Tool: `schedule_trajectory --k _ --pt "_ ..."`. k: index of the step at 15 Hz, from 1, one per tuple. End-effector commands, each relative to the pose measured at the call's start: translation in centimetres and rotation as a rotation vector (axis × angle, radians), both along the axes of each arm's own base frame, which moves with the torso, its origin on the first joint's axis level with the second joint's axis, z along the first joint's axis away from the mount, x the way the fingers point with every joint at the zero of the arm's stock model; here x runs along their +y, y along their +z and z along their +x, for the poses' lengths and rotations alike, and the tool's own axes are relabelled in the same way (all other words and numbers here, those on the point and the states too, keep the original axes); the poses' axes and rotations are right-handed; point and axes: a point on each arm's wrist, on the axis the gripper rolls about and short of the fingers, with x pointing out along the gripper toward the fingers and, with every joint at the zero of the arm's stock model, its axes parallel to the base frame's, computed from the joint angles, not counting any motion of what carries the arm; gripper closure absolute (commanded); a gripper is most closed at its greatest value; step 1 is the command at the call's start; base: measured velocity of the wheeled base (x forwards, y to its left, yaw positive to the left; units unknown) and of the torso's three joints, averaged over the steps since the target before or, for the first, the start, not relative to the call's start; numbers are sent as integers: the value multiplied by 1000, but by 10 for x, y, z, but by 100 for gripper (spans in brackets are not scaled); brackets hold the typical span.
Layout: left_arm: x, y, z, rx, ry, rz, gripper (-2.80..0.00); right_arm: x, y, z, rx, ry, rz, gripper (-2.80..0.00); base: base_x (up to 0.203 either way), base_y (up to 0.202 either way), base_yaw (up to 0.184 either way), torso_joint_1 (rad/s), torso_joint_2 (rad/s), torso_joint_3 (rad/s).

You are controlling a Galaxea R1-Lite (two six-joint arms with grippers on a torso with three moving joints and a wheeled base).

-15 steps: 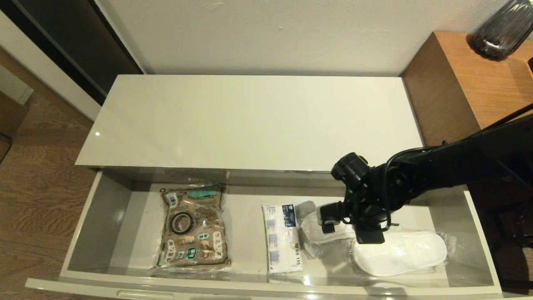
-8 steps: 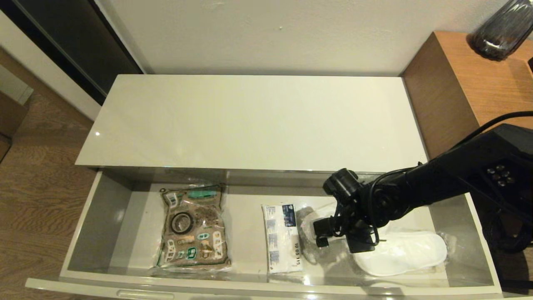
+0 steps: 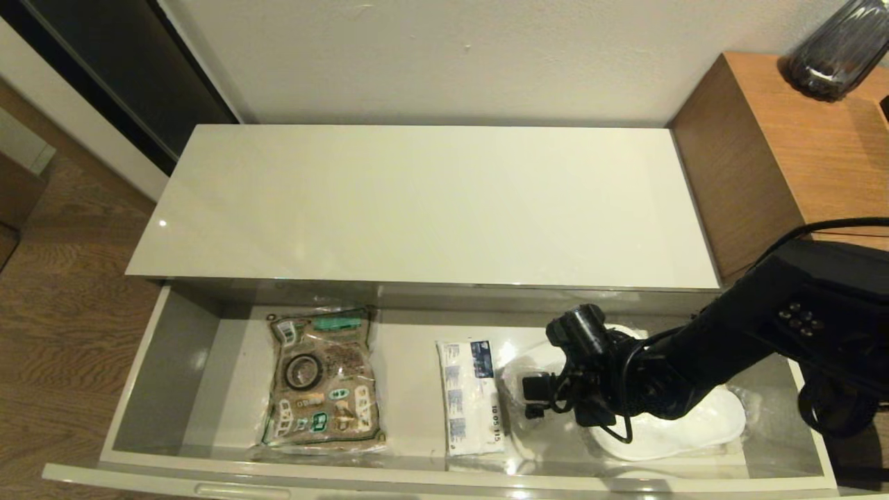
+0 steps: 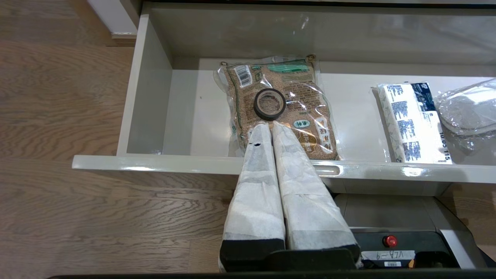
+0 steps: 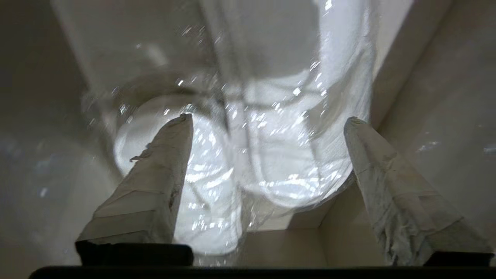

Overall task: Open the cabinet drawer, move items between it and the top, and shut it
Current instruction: Take out the disposable slippers from the drawer

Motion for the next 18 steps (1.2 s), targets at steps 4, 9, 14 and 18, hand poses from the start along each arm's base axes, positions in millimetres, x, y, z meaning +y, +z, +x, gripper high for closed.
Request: schedule_trajectory --k 4,9,14,18 --pt "0 0 0 1 0 0 0 4 -25 14 -52 35 3 -280 0 0 0 0 0 0" --pt "0 0 0 0 0 0 0 0 -23 40 -82 159 -4 -280 0 0 0 0 0 0" --pt "0 0 0 1 0 0 0 -2 -29 44 -43 180 11 -280 0 0 0 0 0 0" --pt "0 0 0 1 0 0 0 -5 -32 46 -26 181 35 -280 0 0 0 0 0 0"
